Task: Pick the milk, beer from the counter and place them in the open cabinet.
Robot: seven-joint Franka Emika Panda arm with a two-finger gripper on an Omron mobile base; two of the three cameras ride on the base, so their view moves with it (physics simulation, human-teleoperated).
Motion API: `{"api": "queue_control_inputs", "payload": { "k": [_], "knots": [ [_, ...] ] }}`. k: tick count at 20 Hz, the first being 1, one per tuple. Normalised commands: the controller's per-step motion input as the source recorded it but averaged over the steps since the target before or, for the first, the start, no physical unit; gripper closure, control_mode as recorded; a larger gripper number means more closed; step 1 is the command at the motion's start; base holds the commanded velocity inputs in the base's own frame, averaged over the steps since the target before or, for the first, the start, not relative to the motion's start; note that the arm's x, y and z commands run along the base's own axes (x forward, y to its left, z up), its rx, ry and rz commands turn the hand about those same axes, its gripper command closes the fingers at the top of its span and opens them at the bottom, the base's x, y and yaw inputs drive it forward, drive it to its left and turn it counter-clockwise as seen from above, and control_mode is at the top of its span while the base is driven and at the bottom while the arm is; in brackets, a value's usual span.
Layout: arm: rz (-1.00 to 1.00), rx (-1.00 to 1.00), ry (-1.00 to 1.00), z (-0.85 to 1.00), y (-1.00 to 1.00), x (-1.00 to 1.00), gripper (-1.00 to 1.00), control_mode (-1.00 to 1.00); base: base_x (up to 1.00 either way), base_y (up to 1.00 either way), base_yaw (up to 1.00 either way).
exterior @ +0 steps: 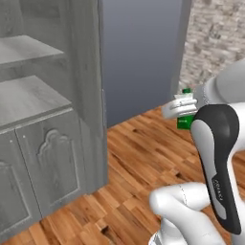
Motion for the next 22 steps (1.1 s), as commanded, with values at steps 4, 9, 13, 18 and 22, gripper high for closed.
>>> {"api": "queue_control_inputs", "payload": {
  "k": [4,9,13,18,22],
  "knots": [
    [0.00,0.00,0.00,0.00,0.00,0.00,1.00,1.00,-0.83,0.00,0.31],
    [0.00,0.00,0.00,0.00,0.00,0.00,1.00,1.00,-0.05,0.17,0.57],
    [0.00,0.00,0.00,0.00,0.00,0.00,1.00,1.00,0.02,0.12,0.63],
    [0.00,0.00,0.00,0.00,0.00,0.00,1.00,1.00,0.45,-0.04,0.54],
    [0.00,0.00,0.00,0.00,0.00,0.00,1.00,1.00,0.53,-0.01,0.39]
  ]
}}
